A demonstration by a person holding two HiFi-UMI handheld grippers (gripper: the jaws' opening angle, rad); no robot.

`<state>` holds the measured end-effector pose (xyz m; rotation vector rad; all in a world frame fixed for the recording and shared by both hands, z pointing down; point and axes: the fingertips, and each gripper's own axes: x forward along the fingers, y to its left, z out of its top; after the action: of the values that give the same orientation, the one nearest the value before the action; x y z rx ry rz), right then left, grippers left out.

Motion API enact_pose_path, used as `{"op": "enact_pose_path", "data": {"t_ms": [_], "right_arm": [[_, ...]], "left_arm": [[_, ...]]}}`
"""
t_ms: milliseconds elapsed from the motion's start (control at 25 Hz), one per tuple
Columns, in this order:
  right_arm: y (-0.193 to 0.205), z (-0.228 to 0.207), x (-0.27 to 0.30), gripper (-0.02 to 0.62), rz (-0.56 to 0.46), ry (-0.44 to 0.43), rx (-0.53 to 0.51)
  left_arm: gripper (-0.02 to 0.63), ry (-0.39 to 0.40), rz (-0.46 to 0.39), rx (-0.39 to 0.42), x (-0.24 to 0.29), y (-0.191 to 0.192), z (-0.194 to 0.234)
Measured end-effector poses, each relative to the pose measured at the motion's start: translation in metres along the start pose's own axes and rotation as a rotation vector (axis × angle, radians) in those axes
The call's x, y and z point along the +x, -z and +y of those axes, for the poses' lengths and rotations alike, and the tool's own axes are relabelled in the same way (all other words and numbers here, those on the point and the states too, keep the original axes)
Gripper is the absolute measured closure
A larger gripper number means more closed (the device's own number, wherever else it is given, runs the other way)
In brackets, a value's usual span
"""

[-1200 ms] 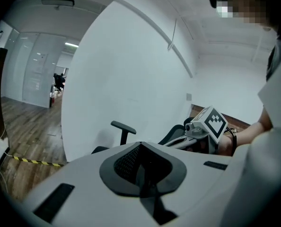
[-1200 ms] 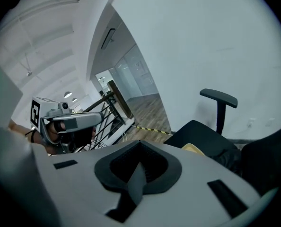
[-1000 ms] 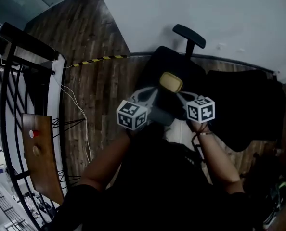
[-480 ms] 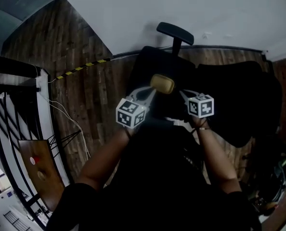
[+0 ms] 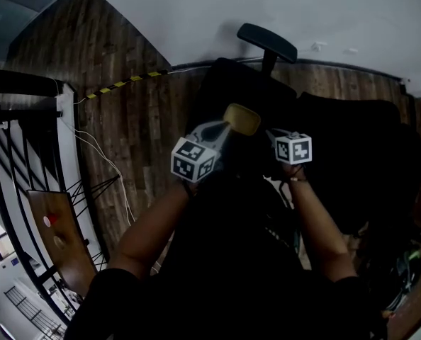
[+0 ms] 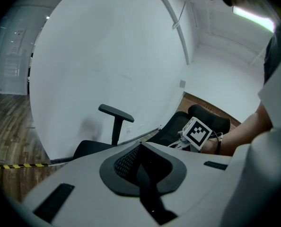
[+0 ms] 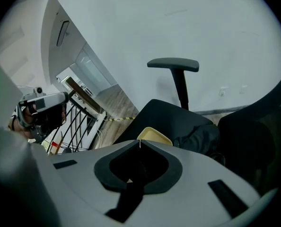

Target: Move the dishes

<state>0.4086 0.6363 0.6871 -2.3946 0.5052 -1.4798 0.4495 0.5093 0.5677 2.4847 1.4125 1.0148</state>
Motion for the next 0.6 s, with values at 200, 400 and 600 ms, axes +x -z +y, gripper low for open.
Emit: {"op": "enact_pose_path", "data": {"t_ms": [200,400,600], "right_arm": [[0.01,-0.028,0.041,0.58,0.072,-0.03,0.043],[0.025,-0.053,0.08,0.563,0.131,-0.038,0.055],[0.042,-0.079,0.113,0.532,0.172,-0.052,0.1]], "left_arm": [[0.611,-0.036,0.018,-0.034,0.018,0.002,0.012],[0.611,-0.059,0.028,-0.056,0.037,0.004,0.022],[0.611,-0.078,0.044,-0.068,0.061,0.009,0.033]]}}
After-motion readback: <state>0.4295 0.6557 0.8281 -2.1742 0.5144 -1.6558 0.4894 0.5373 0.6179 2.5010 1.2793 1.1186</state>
